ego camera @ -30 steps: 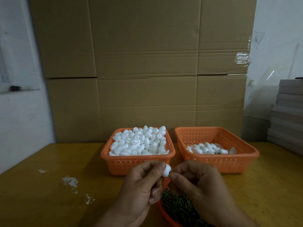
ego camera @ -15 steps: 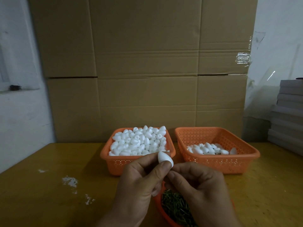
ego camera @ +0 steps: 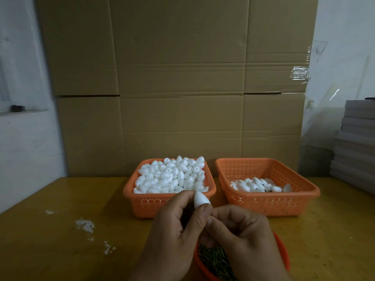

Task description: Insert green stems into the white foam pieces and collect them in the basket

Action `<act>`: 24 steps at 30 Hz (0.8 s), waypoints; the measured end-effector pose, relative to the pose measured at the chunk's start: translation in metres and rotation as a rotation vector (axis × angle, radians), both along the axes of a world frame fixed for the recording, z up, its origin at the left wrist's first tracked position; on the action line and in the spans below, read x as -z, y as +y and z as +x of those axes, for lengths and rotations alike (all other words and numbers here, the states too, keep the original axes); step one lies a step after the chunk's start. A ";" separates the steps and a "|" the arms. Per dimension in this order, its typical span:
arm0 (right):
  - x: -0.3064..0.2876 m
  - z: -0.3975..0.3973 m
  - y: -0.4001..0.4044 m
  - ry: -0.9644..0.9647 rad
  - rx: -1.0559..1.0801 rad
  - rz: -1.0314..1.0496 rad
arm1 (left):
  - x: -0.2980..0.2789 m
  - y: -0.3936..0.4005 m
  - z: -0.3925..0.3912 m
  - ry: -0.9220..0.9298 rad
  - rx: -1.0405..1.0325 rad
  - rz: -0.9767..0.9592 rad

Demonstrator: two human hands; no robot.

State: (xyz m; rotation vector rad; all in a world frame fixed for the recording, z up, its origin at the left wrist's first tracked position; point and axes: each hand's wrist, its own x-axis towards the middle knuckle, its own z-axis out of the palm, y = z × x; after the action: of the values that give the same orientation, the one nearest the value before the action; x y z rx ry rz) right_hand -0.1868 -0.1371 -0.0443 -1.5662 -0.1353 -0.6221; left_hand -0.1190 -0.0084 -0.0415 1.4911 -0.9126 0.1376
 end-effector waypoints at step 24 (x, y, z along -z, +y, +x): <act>-0.011 0.019 -0.033 0.150 0.191 0.061 | 0.022 -0.007 0.008 0.034 -0.070 0.091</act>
State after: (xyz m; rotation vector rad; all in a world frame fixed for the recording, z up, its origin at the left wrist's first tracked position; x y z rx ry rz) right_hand -0.1674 -0.1703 -0.0337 -1.5715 0.1459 -0.6488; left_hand -0.1110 -0.0151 -0.0631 1.6065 -0.8485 0.1226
